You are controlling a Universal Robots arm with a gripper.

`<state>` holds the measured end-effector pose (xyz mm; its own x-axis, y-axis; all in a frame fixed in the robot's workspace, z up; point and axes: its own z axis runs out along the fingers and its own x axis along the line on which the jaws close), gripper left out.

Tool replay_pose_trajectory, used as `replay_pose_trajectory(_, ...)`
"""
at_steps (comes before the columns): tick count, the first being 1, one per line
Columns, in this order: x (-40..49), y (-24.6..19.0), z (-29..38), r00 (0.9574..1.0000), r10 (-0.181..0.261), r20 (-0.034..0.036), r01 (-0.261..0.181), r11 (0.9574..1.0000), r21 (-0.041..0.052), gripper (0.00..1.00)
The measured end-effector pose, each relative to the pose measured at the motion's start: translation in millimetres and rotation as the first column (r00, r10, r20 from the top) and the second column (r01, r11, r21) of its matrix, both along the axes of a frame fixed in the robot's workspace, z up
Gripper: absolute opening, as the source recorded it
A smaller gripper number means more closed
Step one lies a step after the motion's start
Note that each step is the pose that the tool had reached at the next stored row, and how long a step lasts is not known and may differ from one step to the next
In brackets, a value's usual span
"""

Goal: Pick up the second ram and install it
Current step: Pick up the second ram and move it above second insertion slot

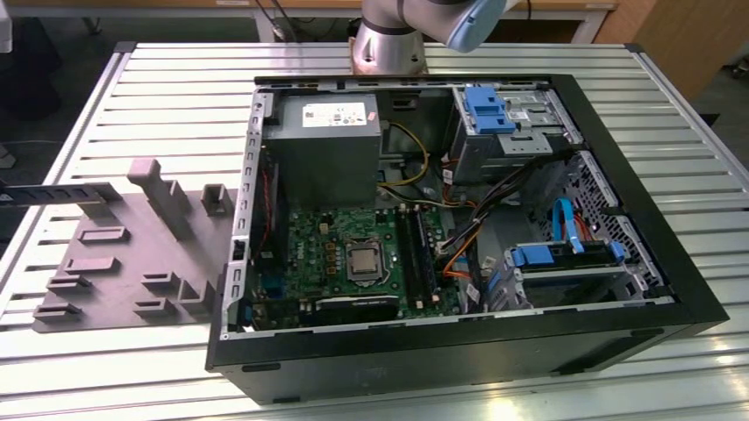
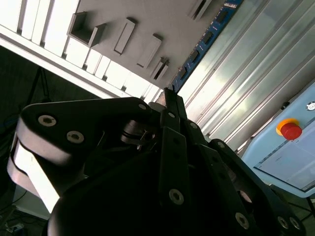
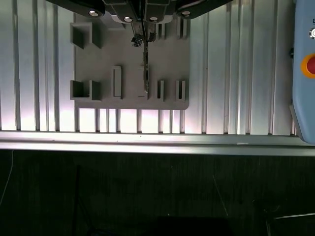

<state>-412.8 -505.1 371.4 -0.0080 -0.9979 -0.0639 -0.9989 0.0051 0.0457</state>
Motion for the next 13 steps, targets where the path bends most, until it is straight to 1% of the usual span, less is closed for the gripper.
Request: replay_pose_trajectory(13,0.0,0.0,5.1,1.0000,0.000,0.0000,0.000,1.0000,0.0006,0.11)
